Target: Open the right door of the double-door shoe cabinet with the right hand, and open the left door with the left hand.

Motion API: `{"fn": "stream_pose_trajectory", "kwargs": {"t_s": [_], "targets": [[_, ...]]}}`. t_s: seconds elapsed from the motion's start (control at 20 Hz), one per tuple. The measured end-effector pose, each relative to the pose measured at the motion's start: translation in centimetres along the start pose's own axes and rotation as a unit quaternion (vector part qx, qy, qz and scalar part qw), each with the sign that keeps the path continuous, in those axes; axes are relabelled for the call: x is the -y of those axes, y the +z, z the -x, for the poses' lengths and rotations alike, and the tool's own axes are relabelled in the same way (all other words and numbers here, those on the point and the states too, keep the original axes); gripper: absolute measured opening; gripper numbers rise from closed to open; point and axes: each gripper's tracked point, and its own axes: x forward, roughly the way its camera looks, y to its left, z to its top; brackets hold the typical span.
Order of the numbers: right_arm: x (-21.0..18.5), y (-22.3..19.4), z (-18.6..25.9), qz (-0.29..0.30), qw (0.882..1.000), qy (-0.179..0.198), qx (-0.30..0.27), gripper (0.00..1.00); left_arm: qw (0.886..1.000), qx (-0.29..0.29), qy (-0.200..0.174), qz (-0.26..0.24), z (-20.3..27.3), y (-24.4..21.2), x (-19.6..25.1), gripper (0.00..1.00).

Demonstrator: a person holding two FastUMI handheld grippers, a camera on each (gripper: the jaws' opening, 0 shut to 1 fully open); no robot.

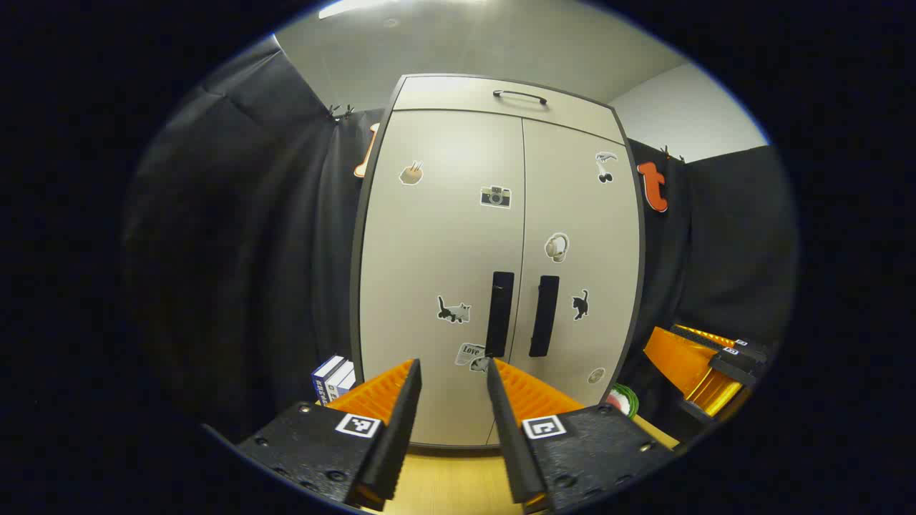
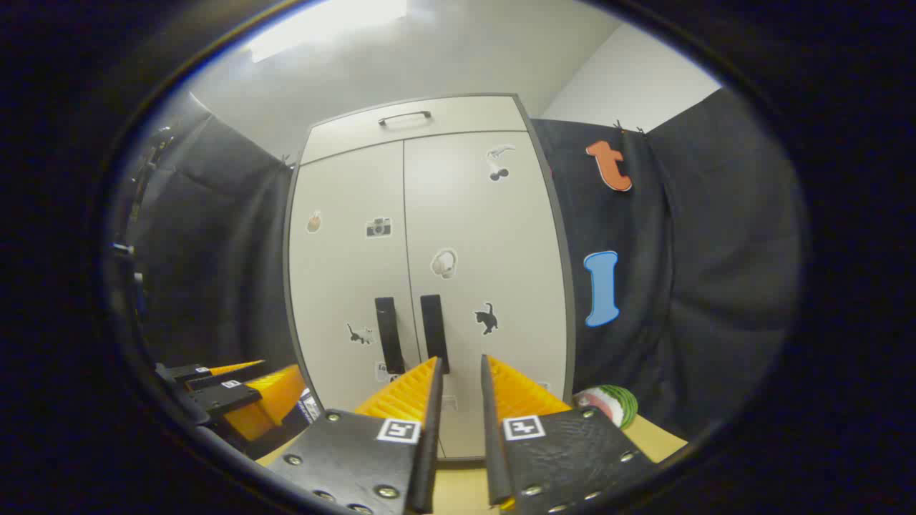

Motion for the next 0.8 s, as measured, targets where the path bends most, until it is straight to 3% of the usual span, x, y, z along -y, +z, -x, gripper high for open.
{"fn": "stream_pose_trajectory", "kwargs": {"t_s": [0.05,0.1,0.15,0.2,0.25,0.3,0.4,0.45,0.8], "targets": [[-0.3,-0.1,0.1,0.0,1.0,0.006,-0.004,0.34,1.0,0.002,-0.004,0.004,0.1,0.1,0.3,0.71],[-0.6,0.0,0.1,0.0,1.0,0.012,-0.005,0.53,1.0,0.004,-0.003,0.007,0.2,0.3,0.2,0.76],[-1.0,0.1,0.2,-0.002,1.0,0.02,-0.006,0.65,1.0,0.007,0.0,0.006,0.2,0.5,0.1,0.87],[-1.3,0.2,0.2,-0.004,1.0,0.025,-0.005,0.79,1.0,0.011,0.005,0.002,0.1,0.4,-0.1,0.89],[-1.2,0.2,0.4,-0.004,1.0,0.024,-0.004,0.89,1.0,0.018,0.009,-0.006,0.5,0.8,-0.2,0.96],[-1.3,0.4,0.5,-0.002,1.0,0.023,-0.002,0.96,1.0,0.024,0.012,-0.013,0.7,1.0,-0.3,0.96],[-1.4,0.4,0.6,0.002,1.0,0.023,-0.002,0.96,0.999,0.027,0.011,-0.018,1.0,1.2,-0.2,0.99],[-1.5,0.3,0.7,0.001,1.0,0.024,-0.003,0.96,0.999,0.025,0.01,-0.017,1.1,1.1,-0.1,0.95],[-1.5,-0.1,1.4,0.0,1.0,0.011,-0.007,0.96,1.0,0.02,0.008,-0.02,1.6,0.5,-0.6,0.95]]}}
